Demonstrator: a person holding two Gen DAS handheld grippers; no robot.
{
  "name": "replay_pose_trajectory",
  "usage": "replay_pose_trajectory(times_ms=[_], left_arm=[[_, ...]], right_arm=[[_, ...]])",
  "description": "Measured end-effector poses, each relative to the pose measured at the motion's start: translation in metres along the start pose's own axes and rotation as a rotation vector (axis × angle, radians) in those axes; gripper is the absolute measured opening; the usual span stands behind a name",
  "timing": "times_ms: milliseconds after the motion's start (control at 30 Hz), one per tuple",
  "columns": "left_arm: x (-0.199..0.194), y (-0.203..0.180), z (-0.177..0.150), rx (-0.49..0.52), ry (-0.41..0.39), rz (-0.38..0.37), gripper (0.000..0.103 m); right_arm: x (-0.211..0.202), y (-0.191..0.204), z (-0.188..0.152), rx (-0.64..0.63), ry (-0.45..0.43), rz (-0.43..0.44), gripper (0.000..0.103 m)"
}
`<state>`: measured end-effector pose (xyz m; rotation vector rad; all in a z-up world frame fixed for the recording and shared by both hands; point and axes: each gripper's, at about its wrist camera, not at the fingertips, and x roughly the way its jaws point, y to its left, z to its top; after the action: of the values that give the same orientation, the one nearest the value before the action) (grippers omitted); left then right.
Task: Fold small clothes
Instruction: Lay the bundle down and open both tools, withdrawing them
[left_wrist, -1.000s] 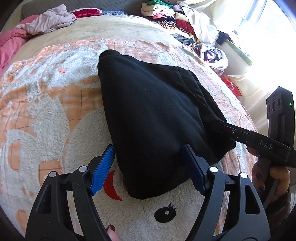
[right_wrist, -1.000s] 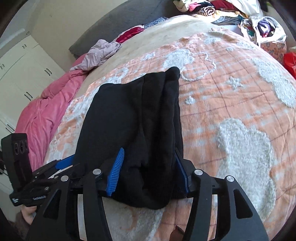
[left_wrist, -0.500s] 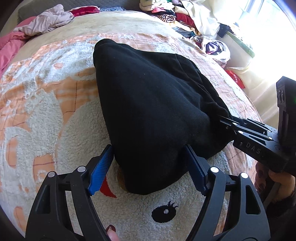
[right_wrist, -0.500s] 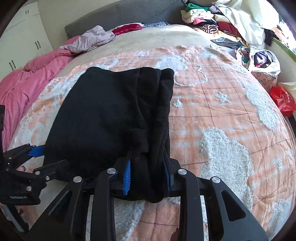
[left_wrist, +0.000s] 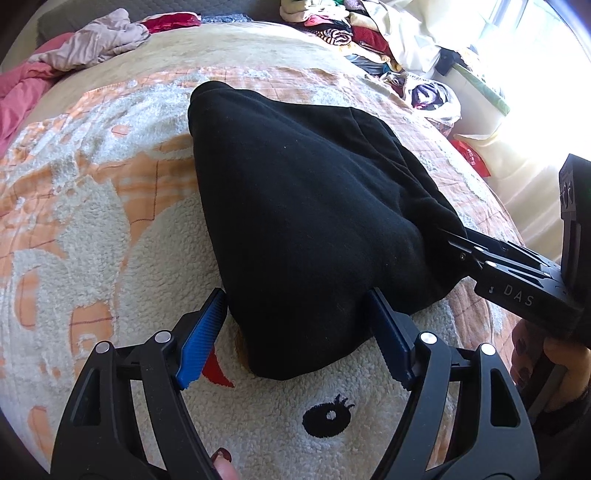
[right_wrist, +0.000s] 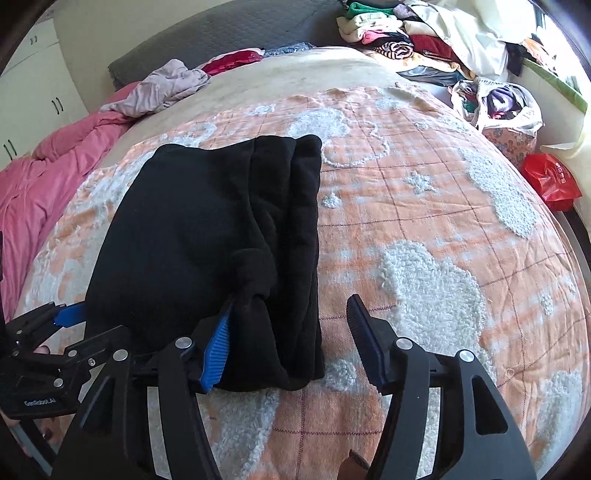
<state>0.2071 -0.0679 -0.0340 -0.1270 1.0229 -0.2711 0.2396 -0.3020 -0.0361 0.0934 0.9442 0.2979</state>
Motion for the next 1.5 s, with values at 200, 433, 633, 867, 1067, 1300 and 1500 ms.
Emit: replay_pose_trajectory(times_ms=[200,433,633,867,1067,1300,1500], left_arm=[[-0.006,0.001,-0.001,0.002,0.001,-0.001,0.069],[-0.014,0.007,-0.003,-0.021,-0.009,0.002,0.077],[-0.022,0.014,0.016,-0.074,-0.071,0.018,0.084],[0.02,0.033,0.031,-0.146,0.001,0.048,0.089],[0.012,0.04,0.027,-0.171,-0.016,0.011,0.09],[0.001,0.038,0.025,-0.155,-0.021,0.011,0.09],[-0.015,0.036,0.023,-0.145,-0.033,-0.001,0.09]], right_arm=[[-0.007,-0.003,-0.011,0.034,-0.02,-0.002,0.069],[-0.009,-0.004,-0.019,0.062,-0.03,-0.001,0.072],[-0.011,-0.011,-0.02,0.096,-0.037,0.0,0.079],[-0.009,-0.012,-0.02,0.091,-0.032,-0.01,0.083],[-0.027,-0.01,-0.017,0.098,-0.103,0.011,0.084],[-0.056,-0.013,-0.015,0.136,-0.217,-0.006,0.094],[-0.064,-0.016,-0.02,0.164,-0.213,-0.021,0.096]])
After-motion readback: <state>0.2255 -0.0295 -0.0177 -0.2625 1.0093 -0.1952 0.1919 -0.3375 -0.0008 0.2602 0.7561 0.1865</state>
